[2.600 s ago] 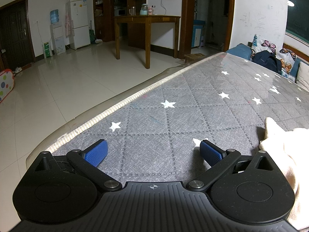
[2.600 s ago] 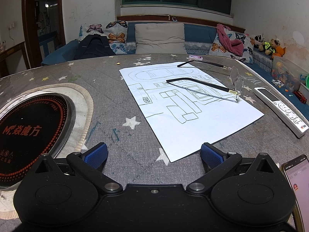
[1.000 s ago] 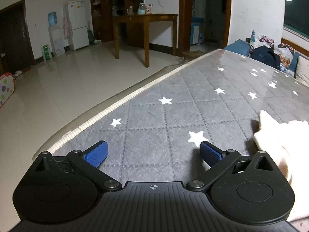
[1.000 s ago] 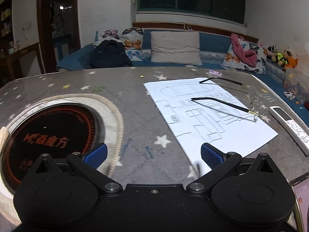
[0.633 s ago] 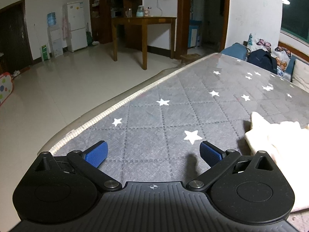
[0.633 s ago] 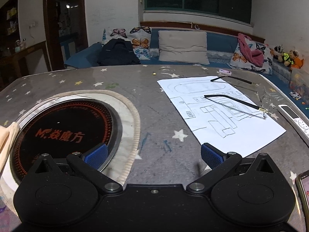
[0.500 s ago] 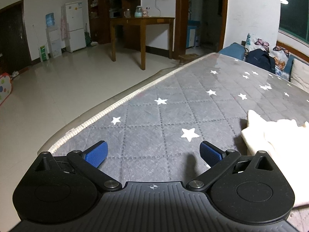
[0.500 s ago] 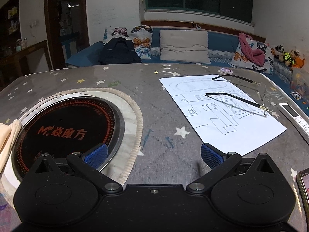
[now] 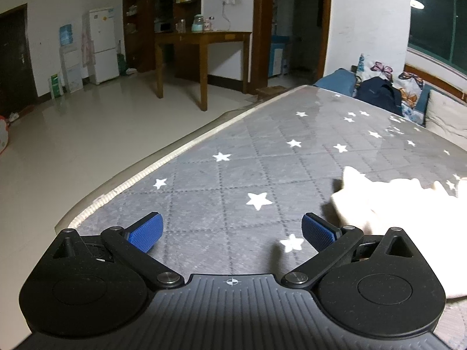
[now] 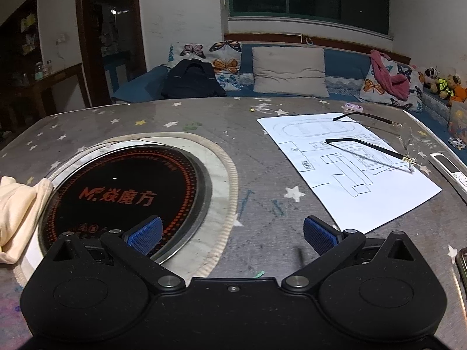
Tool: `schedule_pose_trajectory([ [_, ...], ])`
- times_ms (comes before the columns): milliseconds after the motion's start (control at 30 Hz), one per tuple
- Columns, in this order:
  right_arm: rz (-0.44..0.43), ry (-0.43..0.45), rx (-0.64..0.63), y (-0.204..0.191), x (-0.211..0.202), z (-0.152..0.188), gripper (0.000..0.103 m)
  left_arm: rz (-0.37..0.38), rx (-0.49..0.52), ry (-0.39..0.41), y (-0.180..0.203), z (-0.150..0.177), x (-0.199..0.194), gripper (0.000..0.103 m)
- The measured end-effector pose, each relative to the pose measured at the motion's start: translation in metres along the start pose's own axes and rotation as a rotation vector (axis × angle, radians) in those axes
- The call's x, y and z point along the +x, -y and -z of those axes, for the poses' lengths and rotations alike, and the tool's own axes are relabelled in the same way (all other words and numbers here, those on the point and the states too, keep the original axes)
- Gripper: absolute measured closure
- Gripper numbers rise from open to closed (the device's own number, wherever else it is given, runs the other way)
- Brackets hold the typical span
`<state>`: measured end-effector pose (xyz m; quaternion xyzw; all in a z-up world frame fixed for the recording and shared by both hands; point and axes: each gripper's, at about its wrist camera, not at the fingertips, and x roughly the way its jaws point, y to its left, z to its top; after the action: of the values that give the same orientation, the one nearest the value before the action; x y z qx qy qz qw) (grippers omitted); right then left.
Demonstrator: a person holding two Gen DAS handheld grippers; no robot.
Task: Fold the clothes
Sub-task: 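Turn both tools toward the cream garment on the mattress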
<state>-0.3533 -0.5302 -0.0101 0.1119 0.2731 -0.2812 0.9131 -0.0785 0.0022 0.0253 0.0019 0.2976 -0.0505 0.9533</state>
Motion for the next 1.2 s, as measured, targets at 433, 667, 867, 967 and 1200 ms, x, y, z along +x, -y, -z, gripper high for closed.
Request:
schedule_pose_trajectory([
  [433,-0.055,0.003,-0.037,-0.024,-0.012,0.003,0.000,0.063,0.033,0.010,0.034,-0.001,-0.027,0.001],
  [667,-0.112,-0.006,-0.078,-0.049,-0.024,0.011,0.000,0.081,0.071,0.006,0.052,0.002,-0.042,0.001],
  [867,-0.161,-0.004,-0.112,-0.069,-0.036,0.018,0.000,0.092,0.093,0.004,0.060,0.008,-0.055,0.001],
  [967,-0.185,-0.005,-0.120,-0.077,-0.043,0.021,0.000,0.094,0.100,-0.006,0.062,0.011,-0.059,0.001],
  [1200,-0.231,-0.009,-0.151,-0.096,-0.055,0.030,0.000,0.102,0.126,-0.022,0.069,0.023,-0.073,0.001],
])
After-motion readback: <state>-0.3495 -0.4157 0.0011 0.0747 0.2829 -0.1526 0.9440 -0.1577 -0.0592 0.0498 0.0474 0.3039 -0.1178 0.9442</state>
